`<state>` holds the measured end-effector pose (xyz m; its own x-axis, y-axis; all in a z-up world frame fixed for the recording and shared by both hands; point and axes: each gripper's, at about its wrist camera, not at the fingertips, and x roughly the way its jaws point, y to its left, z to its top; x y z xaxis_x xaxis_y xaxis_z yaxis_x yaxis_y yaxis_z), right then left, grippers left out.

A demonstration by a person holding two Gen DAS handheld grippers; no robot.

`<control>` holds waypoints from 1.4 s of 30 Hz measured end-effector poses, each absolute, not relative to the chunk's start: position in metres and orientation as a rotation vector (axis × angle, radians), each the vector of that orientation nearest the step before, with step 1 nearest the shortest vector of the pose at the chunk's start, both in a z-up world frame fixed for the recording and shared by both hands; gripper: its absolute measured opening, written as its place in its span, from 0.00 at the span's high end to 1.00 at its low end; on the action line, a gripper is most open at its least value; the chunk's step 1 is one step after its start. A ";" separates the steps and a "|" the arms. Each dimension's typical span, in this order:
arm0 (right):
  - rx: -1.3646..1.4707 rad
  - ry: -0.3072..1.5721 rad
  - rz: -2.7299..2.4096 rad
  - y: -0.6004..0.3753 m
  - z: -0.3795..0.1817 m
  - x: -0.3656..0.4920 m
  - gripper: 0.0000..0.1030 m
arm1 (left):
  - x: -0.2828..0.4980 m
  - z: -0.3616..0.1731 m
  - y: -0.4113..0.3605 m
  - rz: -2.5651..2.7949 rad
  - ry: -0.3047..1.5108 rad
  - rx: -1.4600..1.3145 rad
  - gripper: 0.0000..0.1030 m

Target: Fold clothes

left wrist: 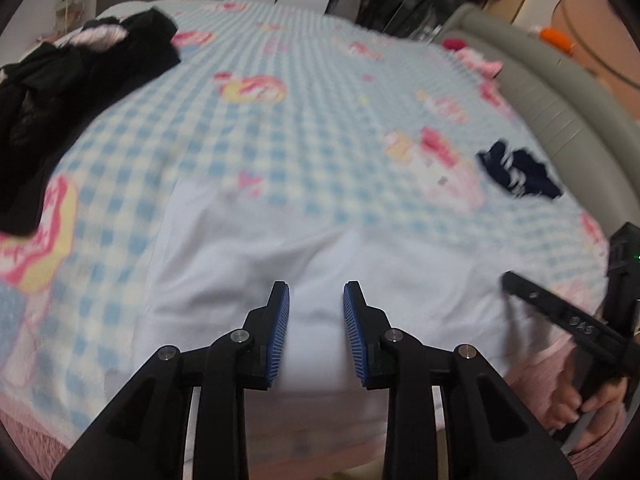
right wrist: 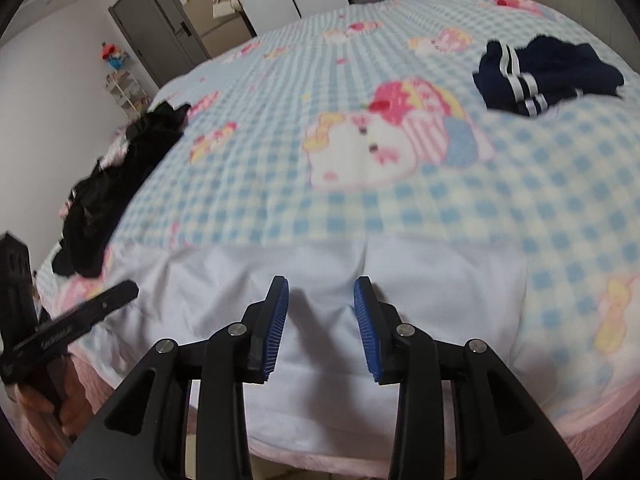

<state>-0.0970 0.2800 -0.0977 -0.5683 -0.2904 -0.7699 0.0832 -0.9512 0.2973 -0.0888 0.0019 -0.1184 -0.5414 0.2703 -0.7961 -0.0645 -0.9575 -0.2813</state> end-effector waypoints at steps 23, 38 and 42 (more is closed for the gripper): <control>1.222 -0.192 -2.709 0.297 -0.069 -0.083 0.56 | -0.094 -0.091 -0.003 2.614 -0.305 -1.163 0.69; 1.314 -0.301 -2.782 0.326 -0.100 -0.078 0.76 | -0.096 -0.113 -0.045 2.699 -0.491 -1.254 0.69; 1.220 -0.204 -2.790 0.309 -0.081 -0.072 0.65 | -0.085 -0.105 -0.023 2.638 -0.450 -1.167 0.67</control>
<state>-0.0722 0.3086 -0.0809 -0.6771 -0.1349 -0.7235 0.0283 -0.9871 0.1575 -0.0850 -0.0225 -0.1046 -0.6599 0.3206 -0.6795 -0.0774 -0.9286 -0.3629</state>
